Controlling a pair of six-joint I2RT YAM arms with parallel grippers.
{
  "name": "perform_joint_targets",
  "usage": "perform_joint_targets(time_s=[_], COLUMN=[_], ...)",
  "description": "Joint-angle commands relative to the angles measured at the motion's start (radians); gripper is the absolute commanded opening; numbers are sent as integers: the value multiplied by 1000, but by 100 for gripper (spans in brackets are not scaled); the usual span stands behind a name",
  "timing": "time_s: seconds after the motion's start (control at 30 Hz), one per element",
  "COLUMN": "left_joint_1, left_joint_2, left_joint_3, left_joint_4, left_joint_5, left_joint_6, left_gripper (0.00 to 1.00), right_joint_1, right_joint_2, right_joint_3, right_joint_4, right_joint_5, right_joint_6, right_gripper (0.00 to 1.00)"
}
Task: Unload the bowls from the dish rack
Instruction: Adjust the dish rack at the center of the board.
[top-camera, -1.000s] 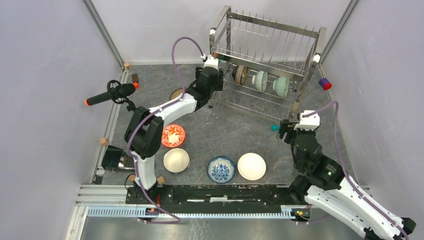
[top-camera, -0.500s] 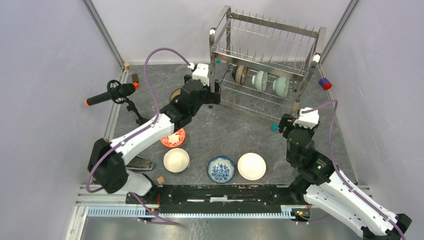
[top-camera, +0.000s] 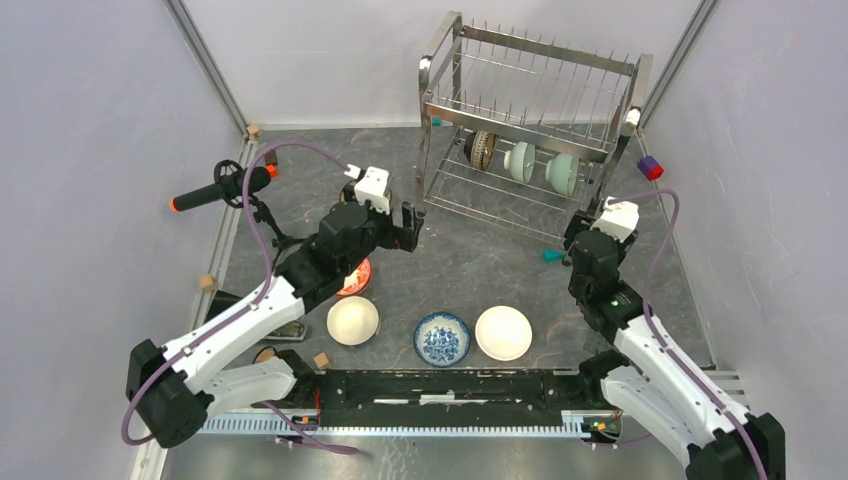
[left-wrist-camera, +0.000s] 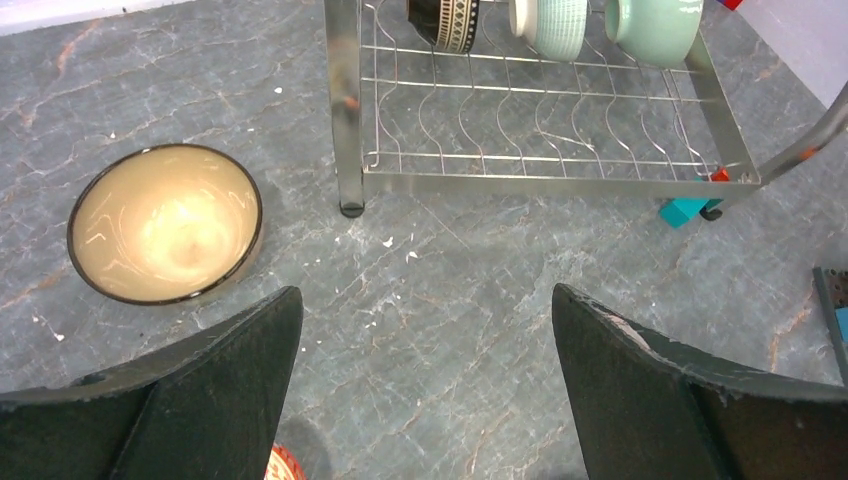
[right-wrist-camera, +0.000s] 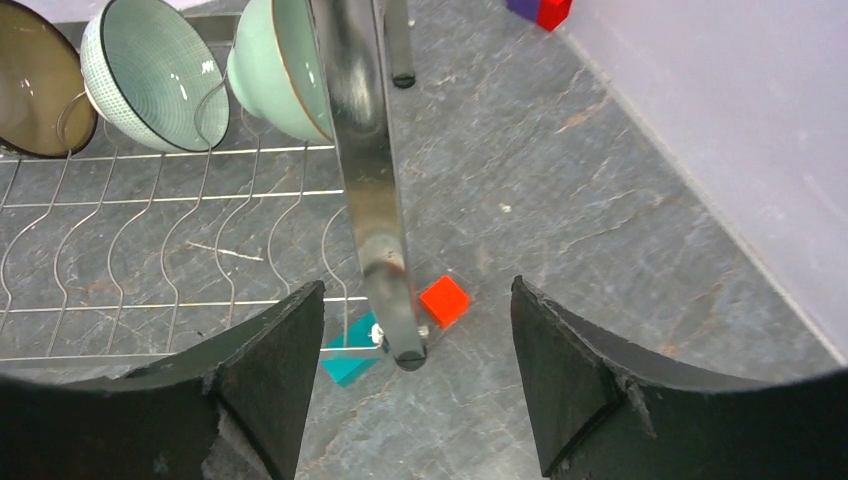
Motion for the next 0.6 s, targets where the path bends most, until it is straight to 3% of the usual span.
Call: perform_joint_targets(time_s=[0.0, 0.23, 0.57], left_joint_1=[-19, -140, -186], left_joint_2=[-62, -93, -129], left_joint_3=[-79, -38, -41], left_joint_4=[71, -7, -7], left_joint_5=[38, -51, -104], left_joint_6=[21, 105, 119], left_gripper=[100, 100, 100], right_joint_1=[-41, -72, -63], right_joint_2=[61, 182, 112], right_joint_3=[-40, -36, -66], right_joint_4=[189, 218, 171], right_joint_5=[-82, -84, -167], right_joint_6=[68, 75, 78], right_gripper=[72, 66, 29])
